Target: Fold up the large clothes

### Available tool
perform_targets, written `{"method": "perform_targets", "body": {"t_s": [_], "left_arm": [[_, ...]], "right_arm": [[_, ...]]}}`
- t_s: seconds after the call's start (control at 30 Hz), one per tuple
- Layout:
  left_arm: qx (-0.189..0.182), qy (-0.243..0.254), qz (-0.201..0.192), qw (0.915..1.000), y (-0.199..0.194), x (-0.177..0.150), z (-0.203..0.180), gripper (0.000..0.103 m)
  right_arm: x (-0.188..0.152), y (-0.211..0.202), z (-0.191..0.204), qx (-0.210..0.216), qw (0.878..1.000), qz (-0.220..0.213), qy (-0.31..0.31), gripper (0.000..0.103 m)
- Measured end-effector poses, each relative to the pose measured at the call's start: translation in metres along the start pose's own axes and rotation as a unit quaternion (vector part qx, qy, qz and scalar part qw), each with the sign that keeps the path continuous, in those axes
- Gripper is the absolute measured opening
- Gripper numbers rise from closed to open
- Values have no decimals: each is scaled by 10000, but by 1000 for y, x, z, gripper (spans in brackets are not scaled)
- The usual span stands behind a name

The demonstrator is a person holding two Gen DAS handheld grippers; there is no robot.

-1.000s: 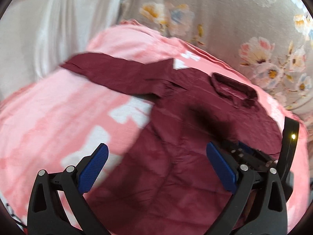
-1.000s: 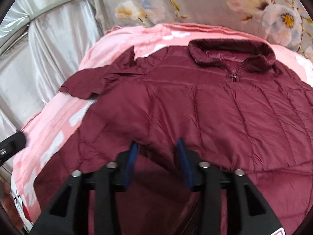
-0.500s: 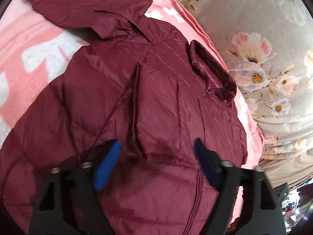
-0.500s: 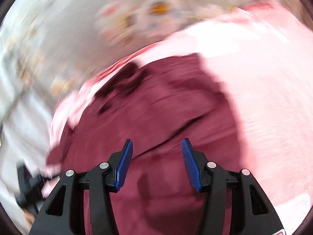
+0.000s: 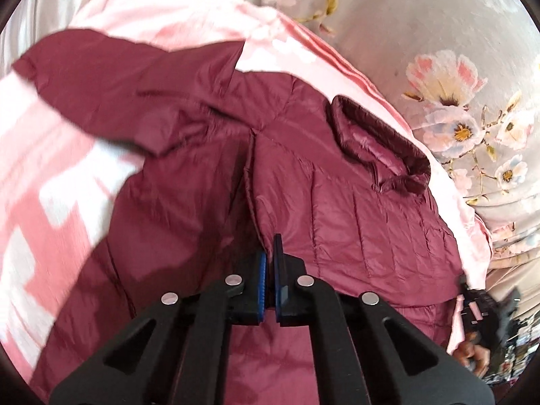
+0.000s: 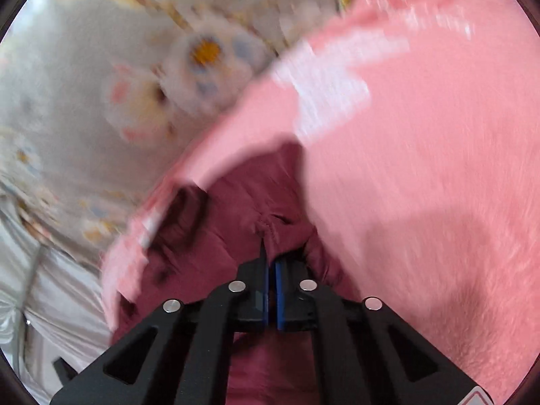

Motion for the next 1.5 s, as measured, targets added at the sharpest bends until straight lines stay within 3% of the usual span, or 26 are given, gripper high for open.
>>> {"method": "perform_targets", "body": {"t_s": [0.07, 0.1, 0.23, 0.47, 0.53, 0.6, 0.67, 0.7, 0.77, 0.83, 0.93, 1.03, 1.23, 1.4, 1.5], "left_arm": [[177, 189, -156, 9995, -2, 3, -1, 2], [223, 246, -140, 9994, 1, 2, -1, 2], [453, 269, 213, 9984, 32, -18, 8, 2], [708, 680, -38, 9952, 35, -24, 6, 2], [805, 816, -158, 9933, 36, -25, 2, 3], [707, 766, -236, 9943, 34, -26, 4, 4], [524, 632, -280, 9962, 32, -26, 9, 4], [483, 603, -295, 9966, 32, -27, 8, 4], [478, 606, -319, 9965, 32, -27, 7, 4], [522, 647, -334, 9960, 32, -29, 5, 4], [509, 646, -346, 9960, 30, -30, 5, 4], [434, 588, -353, 9967, 30, -30, 7, 4], [321, 520, -367, 9975, 30, -30, 8, 6], [247, 475, -377, 9979, 30, -30, 8, 7], [105, 361, -374, 9986, 29, -29, 10, 8]], "right_arm": [[4, -19, 15, 99, 9990, -328, -281, 1], [2, -18, 14, -79, 9983, -358, -459, 1], [-16, 14, -21, -999, 9928, 183, -634, 1], [-34, 31, -34, -1698, 9786, 460, -1067, 0], [-38, 20, -30, -1892, 9743, 359, -1172, 5], [-38, -3, -23, -1998, 9723, -67, -1208, 15], [-46, -31, -1, -1795, 9723, -526, -1399, 16], [-54, -36, 13, -1571, 9746, -521, -1507, 15], [-78, -33, 49, -1189, 9731, -260, -1956, 11], [-112, -18, 87, -896, 9633, 177, -2522, 5], [-153, 6, 116, -672, 9544, 689, -2826, 2], [-177, 30, 122, -747, 9480, 971, -2938, 1], [-200, 55, 95, -1125, 9416, 1352, -2872, 0], [-209, 59, 96, -1354, 9291, 1230, -3215, 0], [-210, 58, 96, -1353, 9288, 1224, -3226, 0]]}}
Point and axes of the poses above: each gripper's, at about its wrist camera, not at the fingertips, and y roughly the way its jaws point, z to its left, x to its top, the point moved 7 cm from there along y, roughly the way its jaws point, and after that the axes turned 5 degrees about y, right-handed, at the moved point
